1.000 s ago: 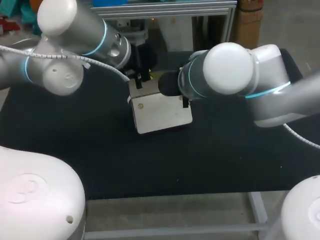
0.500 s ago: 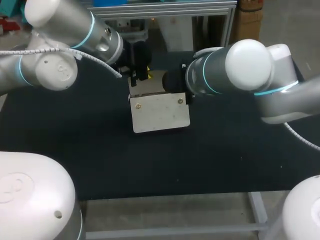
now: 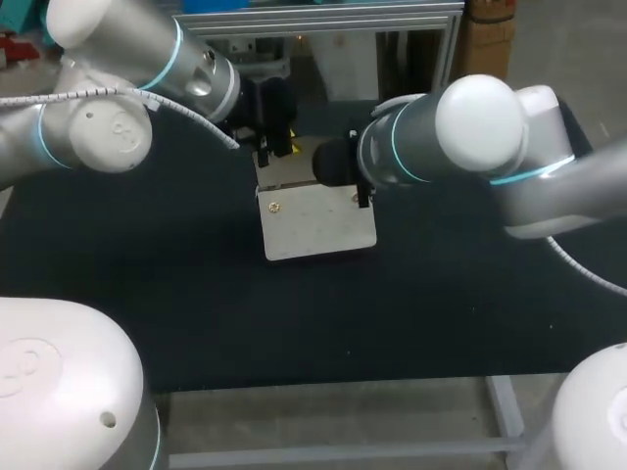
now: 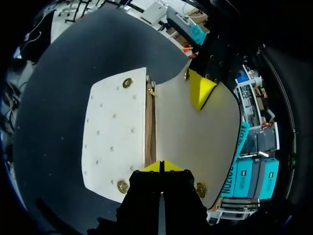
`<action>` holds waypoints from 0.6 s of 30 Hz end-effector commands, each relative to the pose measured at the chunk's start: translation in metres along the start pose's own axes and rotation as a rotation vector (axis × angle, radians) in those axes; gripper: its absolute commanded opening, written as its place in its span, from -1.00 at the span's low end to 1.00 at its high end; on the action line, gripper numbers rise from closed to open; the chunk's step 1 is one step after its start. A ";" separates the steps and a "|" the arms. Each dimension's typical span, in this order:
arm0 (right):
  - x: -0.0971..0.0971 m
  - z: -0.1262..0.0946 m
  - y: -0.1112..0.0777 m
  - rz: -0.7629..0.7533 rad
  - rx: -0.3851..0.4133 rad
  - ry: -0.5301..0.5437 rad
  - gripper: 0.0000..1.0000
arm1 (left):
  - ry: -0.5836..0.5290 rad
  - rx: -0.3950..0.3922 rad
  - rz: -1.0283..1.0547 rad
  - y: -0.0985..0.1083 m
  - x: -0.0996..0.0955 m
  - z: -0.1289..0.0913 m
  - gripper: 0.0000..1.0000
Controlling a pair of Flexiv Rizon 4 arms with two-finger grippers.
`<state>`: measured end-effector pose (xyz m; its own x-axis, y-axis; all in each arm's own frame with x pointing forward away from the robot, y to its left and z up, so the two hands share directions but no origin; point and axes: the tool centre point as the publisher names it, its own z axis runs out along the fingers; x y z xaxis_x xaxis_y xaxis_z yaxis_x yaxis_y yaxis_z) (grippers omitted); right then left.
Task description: Pick up the bag, open it, inspect its contents, close it, and place it on the opposite side
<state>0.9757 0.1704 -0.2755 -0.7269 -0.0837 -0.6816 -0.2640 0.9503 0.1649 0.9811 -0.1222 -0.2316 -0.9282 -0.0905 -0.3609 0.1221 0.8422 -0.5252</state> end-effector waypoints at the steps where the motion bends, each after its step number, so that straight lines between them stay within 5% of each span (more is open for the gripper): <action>1: -0.003 0.013 0.002 -0.003 0.002 0.012 -1.00 | 0.003 0.003 0.002 0.000 0.000 0.000 -1.00; 18: 0.009 0.035 -0.003 0.004 0.003 0.087 -1.00 | 0.005 0.006 -0.024 0.000 0.001 -0.001 -1.00</action>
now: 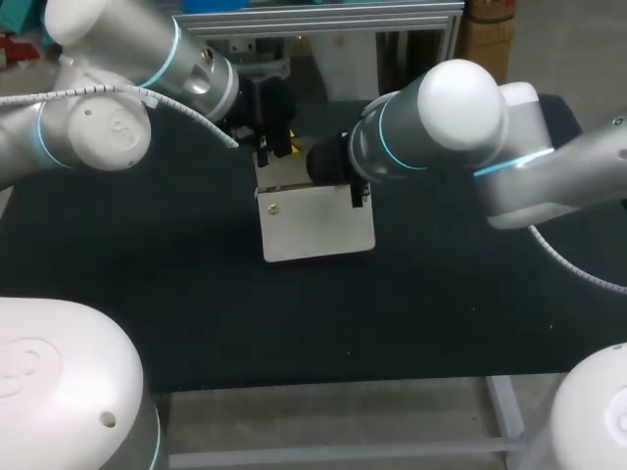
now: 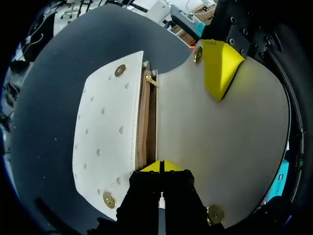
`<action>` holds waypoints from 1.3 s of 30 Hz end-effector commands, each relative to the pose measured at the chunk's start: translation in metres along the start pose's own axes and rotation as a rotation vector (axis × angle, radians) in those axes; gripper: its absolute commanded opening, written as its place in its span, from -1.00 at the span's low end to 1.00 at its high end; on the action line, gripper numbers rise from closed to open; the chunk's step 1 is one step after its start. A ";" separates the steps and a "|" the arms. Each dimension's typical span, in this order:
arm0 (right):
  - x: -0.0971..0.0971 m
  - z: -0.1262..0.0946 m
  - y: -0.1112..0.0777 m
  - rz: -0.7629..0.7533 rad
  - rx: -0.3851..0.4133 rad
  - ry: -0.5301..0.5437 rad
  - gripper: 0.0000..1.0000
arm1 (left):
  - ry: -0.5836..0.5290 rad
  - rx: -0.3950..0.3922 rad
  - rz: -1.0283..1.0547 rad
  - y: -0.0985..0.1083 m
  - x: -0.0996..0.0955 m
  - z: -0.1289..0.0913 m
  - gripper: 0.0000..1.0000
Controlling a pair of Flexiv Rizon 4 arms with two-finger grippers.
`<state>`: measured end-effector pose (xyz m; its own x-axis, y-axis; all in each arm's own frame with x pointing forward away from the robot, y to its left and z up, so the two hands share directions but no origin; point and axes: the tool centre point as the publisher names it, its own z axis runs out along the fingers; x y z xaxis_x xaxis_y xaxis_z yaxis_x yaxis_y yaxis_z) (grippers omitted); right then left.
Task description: Pick up the bag, open it, inspect its contents, close it, and place it on the opposite side
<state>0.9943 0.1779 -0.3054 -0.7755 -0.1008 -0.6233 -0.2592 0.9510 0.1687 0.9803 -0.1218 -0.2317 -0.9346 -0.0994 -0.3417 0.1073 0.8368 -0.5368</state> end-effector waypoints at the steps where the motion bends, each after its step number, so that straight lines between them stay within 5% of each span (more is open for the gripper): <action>1: 0.004 -0.001 0.000 -0.002 0.004 0.013 -1.00 | -0.007 0.002 -0.008 0.000 0.000 0.000 -1.00; 16: 0.030 -0.005 0.007 -0.020 0.032 0.066 -1.00 | -0.036 0.033 -0.102 0.005 -0.005 0.001 -1.00; 39: 0.039 -0.009 0.015 -0.031 0.096 0.101 -1.00 | -0.127 0.145 -0.236 0.002 -0.010 -0.016 -1.00</action>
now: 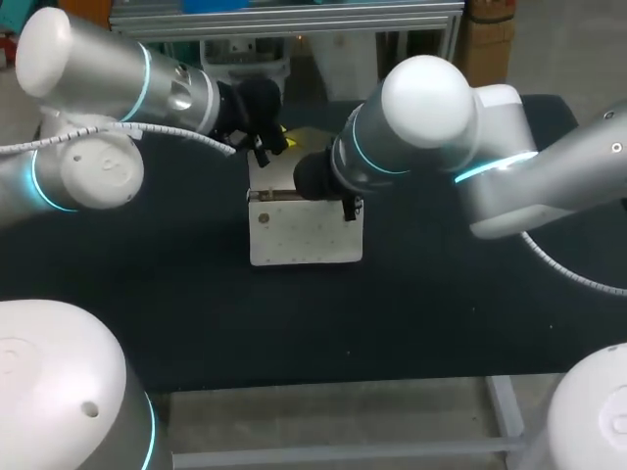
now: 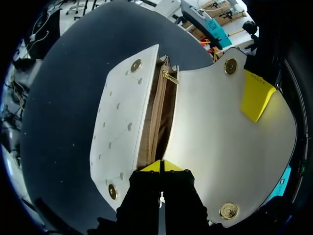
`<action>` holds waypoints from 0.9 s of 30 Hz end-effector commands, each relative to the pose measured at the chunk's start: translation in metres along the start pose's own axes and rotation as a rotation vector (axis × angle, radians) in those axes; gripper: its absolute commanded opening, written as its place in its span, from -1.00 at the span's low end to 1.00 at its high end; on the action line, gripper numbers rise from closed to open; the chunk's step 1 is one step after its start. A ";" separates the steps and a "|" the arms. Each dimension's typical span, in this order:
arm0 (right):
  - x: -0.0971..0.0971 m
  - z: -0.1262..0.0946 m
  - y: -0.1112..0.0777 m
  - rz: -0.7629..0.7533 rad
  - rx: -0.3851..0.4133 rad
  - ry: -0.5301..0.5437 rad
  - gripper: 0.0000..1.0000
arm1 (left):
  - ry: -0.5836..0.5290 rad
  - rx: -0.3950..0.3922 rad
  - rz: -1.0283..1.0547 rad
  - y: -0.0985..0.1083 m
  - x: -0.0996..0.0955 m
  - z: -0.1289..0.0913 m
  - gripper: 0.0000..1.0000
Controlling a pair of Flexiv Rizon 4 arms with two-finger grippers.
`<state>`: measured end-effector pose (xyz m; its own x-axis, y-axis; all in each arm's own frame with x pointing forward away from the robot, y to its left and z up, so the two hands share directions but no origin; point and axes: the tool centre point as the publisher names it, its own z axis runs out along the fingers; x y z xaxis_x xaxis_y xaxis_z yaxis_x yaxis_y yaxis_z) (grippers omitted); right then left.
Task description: Pick up the bag, open it, inspect its contents, close it, and place it on the opposite side
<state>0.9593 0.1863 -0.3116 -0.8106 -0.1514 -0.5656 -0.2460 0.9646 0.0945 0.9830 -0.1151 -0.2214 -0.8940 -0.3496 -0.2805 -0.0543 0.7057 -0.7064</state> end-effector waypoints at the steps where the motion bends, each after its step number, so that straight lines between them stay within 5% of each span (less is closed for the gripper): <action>1: 0.009 0.004 0.000 0.004 0.029 0.027 -1.00 | -0.010 0.011 -0.005 0.000 -0.004 -0.005 -1.00; 27: 0.026 0.004 0.008 0.018 0.055 0.137 -1.00 | -0.042 0.010 -0.016 0.006 0.001 -0.008 -1.00</action>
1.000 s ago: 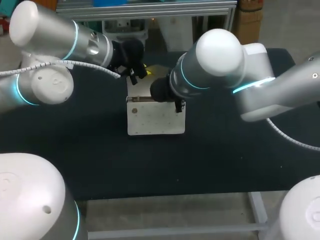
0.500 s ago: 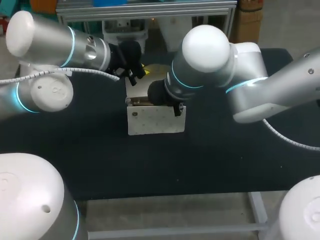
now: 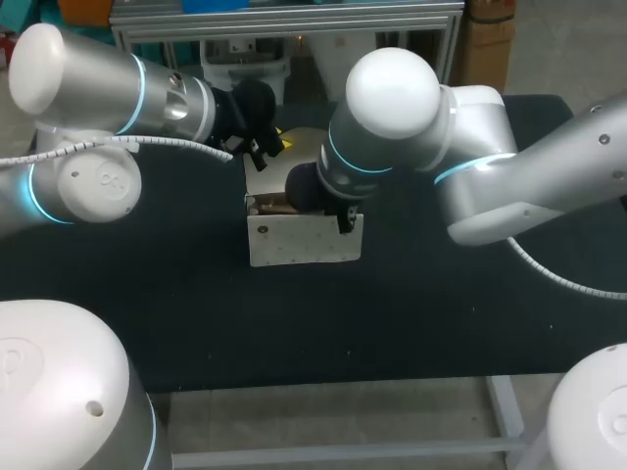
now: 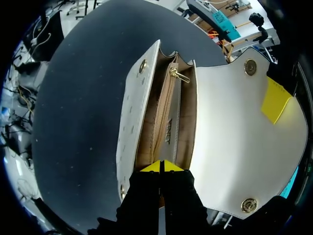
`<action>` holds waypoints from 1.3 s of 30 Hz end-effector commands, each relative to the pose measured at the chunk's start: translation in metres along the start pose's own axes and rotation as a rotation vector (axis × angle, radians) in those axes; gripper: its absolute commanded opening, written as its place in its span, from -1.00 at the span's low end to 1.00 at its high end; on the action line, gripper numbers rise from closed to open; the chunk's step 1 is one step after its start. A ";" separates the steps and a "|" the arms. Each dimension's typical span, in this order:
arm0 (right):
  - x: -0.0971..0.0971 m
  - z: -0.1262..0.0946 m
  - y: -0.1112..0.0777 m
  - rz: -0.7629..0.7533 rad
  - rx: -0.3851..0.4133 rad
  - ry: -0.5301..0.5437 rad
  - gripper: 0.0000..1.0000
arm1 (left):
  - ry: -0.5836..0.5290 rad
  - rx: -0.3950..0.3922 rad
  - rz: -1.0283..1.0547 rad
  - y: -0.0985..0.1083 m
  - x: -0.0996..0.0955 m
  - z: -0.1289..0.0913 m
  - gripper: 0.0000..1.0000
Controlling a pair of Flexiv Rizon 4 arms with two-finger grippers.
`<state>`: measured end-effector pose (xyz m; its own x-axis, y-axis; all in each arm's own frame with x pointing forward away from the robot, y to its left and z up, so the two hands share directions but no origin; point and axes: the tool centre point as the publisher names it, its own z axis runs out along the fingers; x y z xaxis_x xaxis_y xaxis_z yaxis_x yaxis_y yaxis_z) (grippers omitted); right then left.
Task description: Pick up the bag, open it, inspect its contents, close it, and place it on the opposite side
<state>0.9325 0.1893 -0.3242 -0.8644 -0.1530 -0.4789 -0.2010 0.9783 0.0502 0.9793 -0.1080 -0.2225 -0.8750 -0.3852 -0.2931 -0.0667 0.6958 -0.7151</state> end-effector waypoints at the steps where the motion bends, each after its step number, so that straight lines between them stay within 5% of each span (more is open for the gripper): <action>1: -0.004 0.009 -0.001 0.003 -0.008 0.048 -1.00 | -0.002 0.005 0.004 0.000 0.001 -0.003 -1.00; 17: -0.009 0.035 0.000 -0.034 -0.041 0.231 -0.93 | 0.010 0.005 0.027 0.002 0.004 -0.004 -1.00; 20: -0.007 0.036 0.001 -0.042 -0.042 0.249 -0.08 | 0.011 0.008 0.029 0.002 0.004 -0.004 -1.00; 22: -0.005 0.037 0.001 -0.046 -0.039 0.260 0.83 | 0.012 0.010 0.030 0.002 0.004 -0.005 -1.00; 23: -0.005 0.038 0.001 -0.047 -0.039 0.265 1.00 | 0.012 0.011 0.032 0.002 0.004 -0.006 -1.00; 39: 0.001 0.043 0.002 -0.041 -0.029 0.297 1.00 | 0.018 0.014 0.051 0.004 0.006 -0.008 -1.00</action>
<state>0.9468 0.1952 -0.3538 -0.9485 -0.2276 -0.2202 -0.2475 0.9666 0.0671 0.9714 -0.1041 -0.2241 -0.8860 -0.3380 -0.3175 -0.0164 0.7070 -0.7070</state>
